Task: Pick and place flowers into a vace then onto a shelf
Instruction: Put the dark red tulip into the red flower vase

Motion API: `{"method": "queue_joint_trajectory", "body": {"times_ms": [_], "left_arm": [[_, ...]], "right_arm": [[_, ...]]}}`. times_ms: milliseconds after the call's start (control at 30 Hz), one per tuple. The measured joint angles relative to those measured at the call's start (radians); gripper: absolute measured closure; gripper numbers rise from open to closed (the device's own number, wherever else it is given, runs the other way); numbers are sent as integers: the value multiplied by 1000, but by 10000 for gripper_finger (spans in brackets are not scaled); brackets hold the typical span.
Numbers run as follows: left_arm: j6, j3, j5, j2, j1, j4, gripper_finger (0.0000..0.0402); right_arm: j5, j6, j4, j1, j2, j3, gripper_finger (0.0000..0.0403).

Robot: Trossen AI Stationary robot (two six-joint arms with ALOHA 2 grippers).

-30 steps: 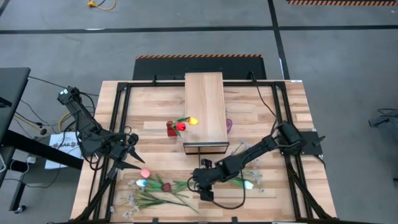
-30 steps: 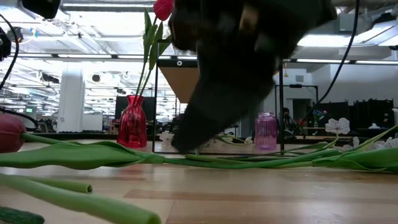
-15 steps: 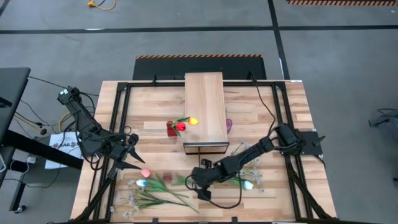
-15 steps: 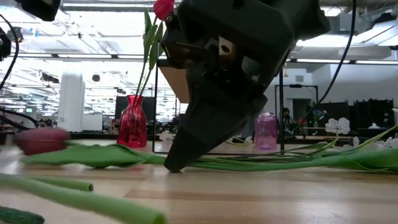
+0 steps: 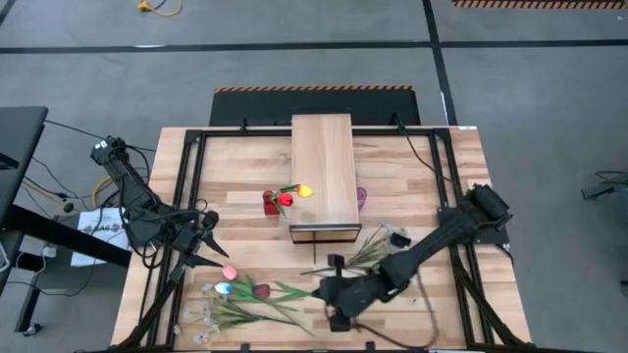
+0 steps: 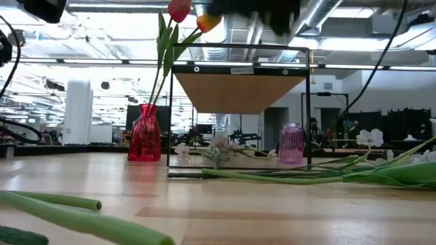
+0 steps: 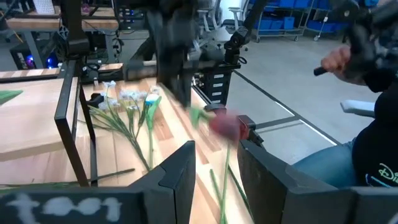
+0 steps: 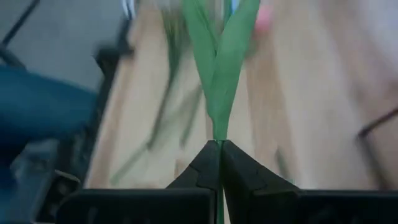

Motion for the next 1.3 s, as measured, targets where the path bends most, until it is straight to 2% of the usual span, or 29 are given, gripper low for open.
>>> {"method": "queue_joint_trajectory", "body": {"times_ms": [133, 300, 433, 567, 800, 933, 1067, 1300], "left_arm": [[86, -1, -8, 3, 0, 31, 292], [241, -1, -74, 29, 8, 190, 285], [382, -1, -91, 64, 45, 362, 270], [432, -1, -25, 100, 108, 506, 256], [407, -1, 96, 155, 250, 575, 248], [385, -1, 175, 189, 317, 620, 248], [357, 0, 269, 224, 360, 666, 248], [351, 0, 369, 268, 365, 676, 248]], "right_arm": [[117, -181, 142, 7, -56, 3, 402], [112, -444, 395, -49, -81, 4, 402], [78, -555, 523, -124, -89, 3, 402], [-94, -583, 659, -215, -89, 6, 403], [-318, -548, 690, -313, -58, 95, 403], [-373, -530, 688, -322, 2, 161, 403], [-382, -530, 654, -320, 73, 223, 403], [-376, -530, 649, -304, 129, 280, 403]]}}
